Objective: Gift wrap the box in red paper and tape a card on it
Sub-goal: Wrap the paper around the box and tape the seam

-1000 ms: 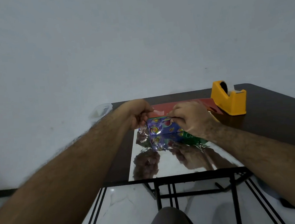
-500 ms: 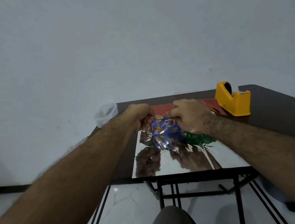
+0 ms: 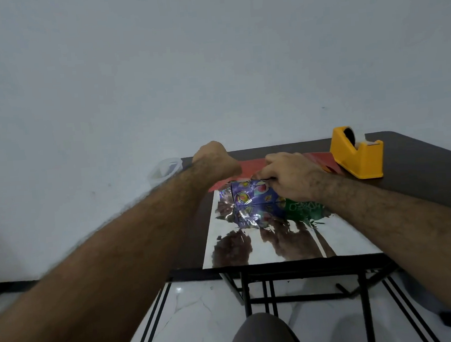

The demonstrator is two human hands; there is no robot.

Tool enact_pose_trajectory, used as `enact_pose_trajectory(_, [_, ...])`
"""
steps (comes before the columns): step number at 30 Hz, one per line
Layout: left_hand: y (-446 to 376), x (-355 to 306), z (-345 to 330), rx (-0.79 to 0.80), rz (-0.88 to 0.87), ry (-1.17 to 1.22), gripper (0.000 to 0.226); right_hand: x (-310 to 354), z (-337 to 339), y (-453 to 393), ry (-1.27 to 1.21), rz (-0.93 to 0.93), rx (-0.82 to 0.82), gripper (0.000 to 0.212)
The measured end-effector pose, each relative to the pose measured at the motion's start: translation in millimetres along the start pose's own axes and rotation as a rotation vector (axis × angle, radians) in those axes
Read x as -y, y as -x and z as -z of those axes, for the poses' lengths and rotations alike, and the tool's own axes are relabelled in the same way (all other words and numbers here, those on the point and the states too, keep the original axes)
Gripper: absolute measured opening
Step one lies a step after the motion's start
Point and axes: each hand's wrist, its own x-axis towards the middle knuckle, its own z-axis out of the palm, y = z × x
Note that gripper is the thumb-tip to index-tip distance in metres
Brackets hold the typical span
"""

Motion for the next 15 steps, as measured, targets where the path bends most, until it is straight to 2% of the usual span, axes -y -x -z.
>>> enact_pose_trajectory(2, [-3, 2, -5, 0.005, -0.126, 0.043, 0.025, -1, -1, 1, -0.011, -0.001, -0.008, 0.033])
enact_pose_trajectory(4, [-1, 7, -11, 0.074, -0.246, 0.022, 0.017, -2, -2, 2, -0.022, 0.001, -0.021, 0.033])
enact_pose_trajectory(9, [-6, 35, -19, 0.077, -0.394, -0.005, 0.008, -2, -3, 6, -0.045, -0.019, -0.033, 0.037])
enact_pose_trajectory(15, [-5, 43, -6, 0.065, -0.566, -0.234, 0.006, 0, -4, 7, -0.044, -0.037, -0.041, 0.036])
